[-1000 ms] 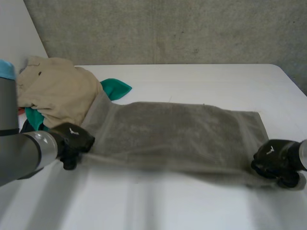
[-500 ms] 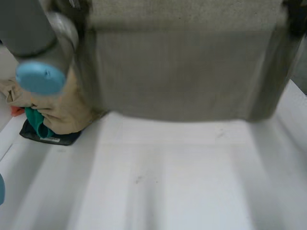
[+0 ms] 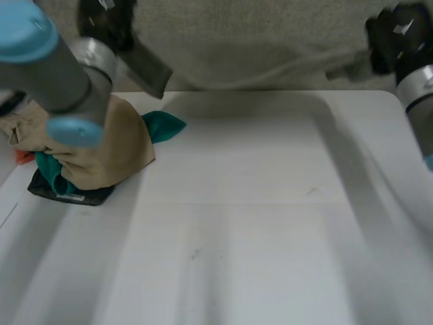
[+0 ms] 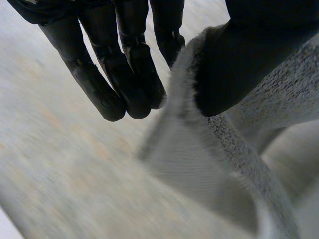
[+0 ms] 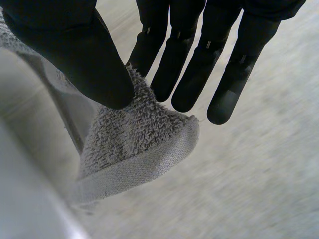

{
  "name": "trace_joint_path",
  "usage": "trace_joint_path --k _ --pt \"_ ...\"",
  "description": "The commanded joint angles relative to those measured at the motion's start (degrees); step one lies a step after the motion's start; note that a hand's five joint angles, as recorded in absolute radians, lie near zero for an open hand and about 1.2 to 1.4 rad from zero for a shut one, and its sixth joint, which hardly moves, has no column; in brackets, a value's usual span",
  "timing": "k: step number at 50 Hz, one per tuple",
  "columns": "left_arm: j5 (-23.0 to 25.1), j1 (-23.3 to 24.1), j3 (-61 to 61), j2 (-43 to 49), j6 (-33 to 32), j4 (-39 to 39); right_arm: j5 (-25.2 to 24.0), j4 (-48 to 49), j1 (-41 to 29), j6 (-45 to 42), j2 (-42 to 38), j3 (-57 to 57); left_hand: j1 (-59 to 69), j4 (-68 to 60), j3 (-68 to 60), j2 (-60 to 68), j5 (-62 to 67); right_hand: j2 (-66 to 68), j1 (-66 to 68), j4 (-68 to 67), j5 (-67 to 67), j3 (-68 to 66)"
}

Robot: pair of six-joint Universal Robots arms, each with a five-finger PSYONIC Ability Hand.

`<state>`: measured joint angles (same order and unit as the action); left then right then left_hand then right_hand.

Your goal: Fold the laundry.

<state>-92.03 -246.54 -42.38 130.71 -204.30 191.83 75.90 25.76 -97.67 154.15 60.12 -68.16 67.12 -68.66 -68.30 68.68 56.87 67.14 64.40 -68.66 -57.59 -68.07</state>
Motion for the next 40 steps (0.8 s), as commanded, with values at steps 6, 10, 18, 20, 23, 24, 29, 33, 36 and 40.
trace_joint_path --k 6,10,18,20,23,24,29,33,36,40 --pt "-3.6 3.6 -16.0 2.1 -6.7 -12.2 -0.8 -13.7 2.4 -16.5 -5.8 -9.6 12.9 -11.3 -11.7 11.3 13.1 12.9 15.6 -11.3 -12.4 -11.9" --pt "-4.7 5.2 -23.3 -2.8 -13.7 -19.5 -0.9 -23.0 5.0 -23.4 -0.5 -14.4 12.9 -11.3 -11.7 11.3 13.1 12.9 15.6 -11.3 -12.4 -11.9" --pt "-5.5 7.7 -38.9 -13.4 -19.7 -30.2 -1.8 -45.9 13.1 -41.5 10.4 -23.5 12.9 -11.3 -11.7 11.3 13.1 12.9 15.6 -11.3 -12.4 -11.9" --pt "-5.3 8.2 -40.8 -14.4 -20.3 -32.4 -2.2 -49.5 14.5 -45.4 11.0 -24.4 12.9 -11.3 -11.7 11.3 13.1 12.9 15.6 -11.3 -12.4 -11.9" --pt "-3.8 8.3 -41.3 -15.3 -20.6 -35.5 -3.4 -49.5 15.3 -49.2 11.0 -24.2 12.9 -11.3 -11.7 11.3 13.1 12.9 15.6 -11.3 -12.4 -11.9" --pt "-3.6 8.2 -41.0 -15.3 -20.5 -36.1 -3.7 -48.6 15.1 -48.6 10.7 -24.0 12.9 -11.3 -11.7 11.3 13.1 12.9 15.6 -11.3 -12.4 -11.9" --pt "-3.4 5.9 -34.1 -13.6 -19.5 -35.4 -4.4 -39.8 13.5 -40.9 9.7 -22.8 12.9 -11.3 -11.7 11.3 13.1 12.9 15.6 -11.3 -12.4 -11.9" --pt "-3.7 3.5 -26.7 -9.9 -17.8 -33.1 -4.7 -33.3 12.9 -36.4 6.4 -21.0 12.9 -11.3 -11.7 11.3 13.1 12.9 15.6 -11.3 -12.4 -11.9" --pt "-3.3 2.7 -20.3 -6.1 -16.1 -32.3 -4.6 -28.3 11.7 -33.5 4.3 -19.0 12.9 -11.3 -11.7 11.3 13.1 12.9 15.6 -11.3 -12.4 -11.9" --pt "-3.4 2.8 -10.7 -0.3 -14.7 -31.7 -4.9 -20.0 10.0 -30.5 1.6 -16.8 12.9 -11.3 -11.7 11.3 13.1 12.9 15.6 -11.3 -12.4 -11.9"
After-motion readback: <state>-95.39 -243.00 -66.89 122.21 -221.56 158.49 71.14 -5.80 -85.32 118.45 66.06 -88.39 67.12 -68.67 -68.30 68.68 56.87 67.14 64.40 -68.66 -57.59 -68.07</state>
